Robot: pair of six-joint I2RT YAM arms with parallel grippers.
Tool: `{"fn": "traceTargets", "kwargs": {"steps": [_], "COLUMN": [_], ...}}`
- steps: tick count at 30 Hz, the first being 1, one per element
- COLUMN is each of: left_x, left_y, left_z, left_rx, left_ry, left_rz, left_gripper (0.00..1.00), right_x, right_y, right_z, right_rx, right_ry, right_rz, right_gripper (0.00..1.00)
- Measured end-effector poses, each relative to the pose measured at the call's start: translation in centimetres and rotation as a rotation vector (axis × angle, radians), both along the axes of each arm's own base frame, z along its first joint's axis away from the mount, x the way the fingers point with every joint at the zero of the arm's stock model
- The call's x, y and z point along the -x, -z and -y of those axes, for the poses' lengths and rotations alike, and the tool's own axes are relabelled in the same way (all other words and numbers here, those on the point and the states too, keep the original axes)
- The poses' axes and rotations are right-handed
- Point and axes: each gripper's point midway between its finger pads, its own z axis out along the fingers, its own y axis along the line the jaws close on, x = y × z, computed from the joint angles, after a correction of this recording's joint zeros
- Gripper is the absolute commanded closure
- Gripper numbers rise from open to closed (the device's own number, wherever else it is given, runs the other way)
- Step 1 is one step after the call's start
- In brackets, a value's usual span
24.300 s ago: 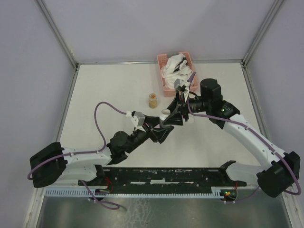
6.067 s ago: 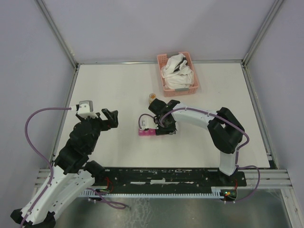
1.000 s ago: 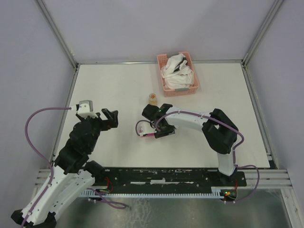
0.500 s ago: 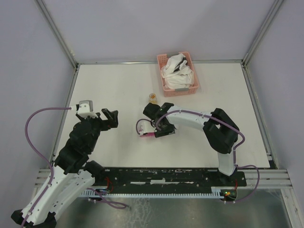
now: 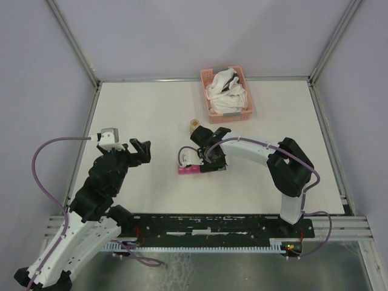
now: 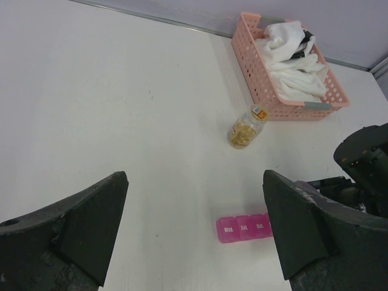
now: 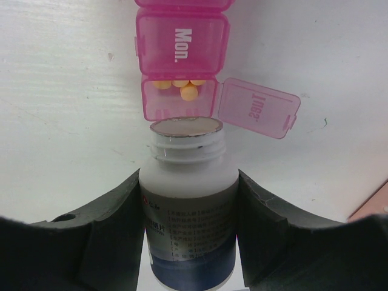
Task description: Sort the pills into containers
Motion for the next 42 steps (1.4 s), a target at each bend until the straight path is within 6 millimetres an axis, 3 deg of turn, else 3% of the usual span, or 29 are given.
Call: {"fn": "traceTargets", "kwargs": {"steps": [14,21,27,32,36,39,42], "left_x": [0.0,0.3,1.0,1.8,2.3,2.1,1.5], "left_y": [0.0,-0.1,-1.5,-2.7,-3.5,-2.9,-0.9], "left_z": [0.0,0.6,1.8,3.5,6.0,8.4,10.9], "left_rx": [0.001,0.021,0.065,0.114,0.163,0.217,0.27], "left_ry": [0.003,0.042,0.125,0.236,0.364,0.462,0.544], "left_rz": [0.001,0.019,0.092,0.167,0.217,0.206,0.144], "left_gripper": [0.01,0.01,0.01,0.01,0.01,0.01,0.01], "right_x": [0.2,0.1,0.3,0.5,-0.6,-1.5,-2.4], "right_y": [-1.3,-3.1,-4.5,-5.5,-7.3,-8.2,-8.9], "right_z": [0.3,1.0,1.2,1.3,1.6,2.1,2.7], "right_rx": [-0.198,-0.399,-0.608,-0.813,-1.016,-1.151,-1.273], "right_ry": [0.06,0.122,0.182,0.254,0.343,0.399,0.452], "right_rz": [-0.098,-0.166,-0.226,-0.293,-0.331,-0.344,-0.347], "right_gripper": [0.99,0.99,0.99,0.99,0.99,0.99,0.99]}}
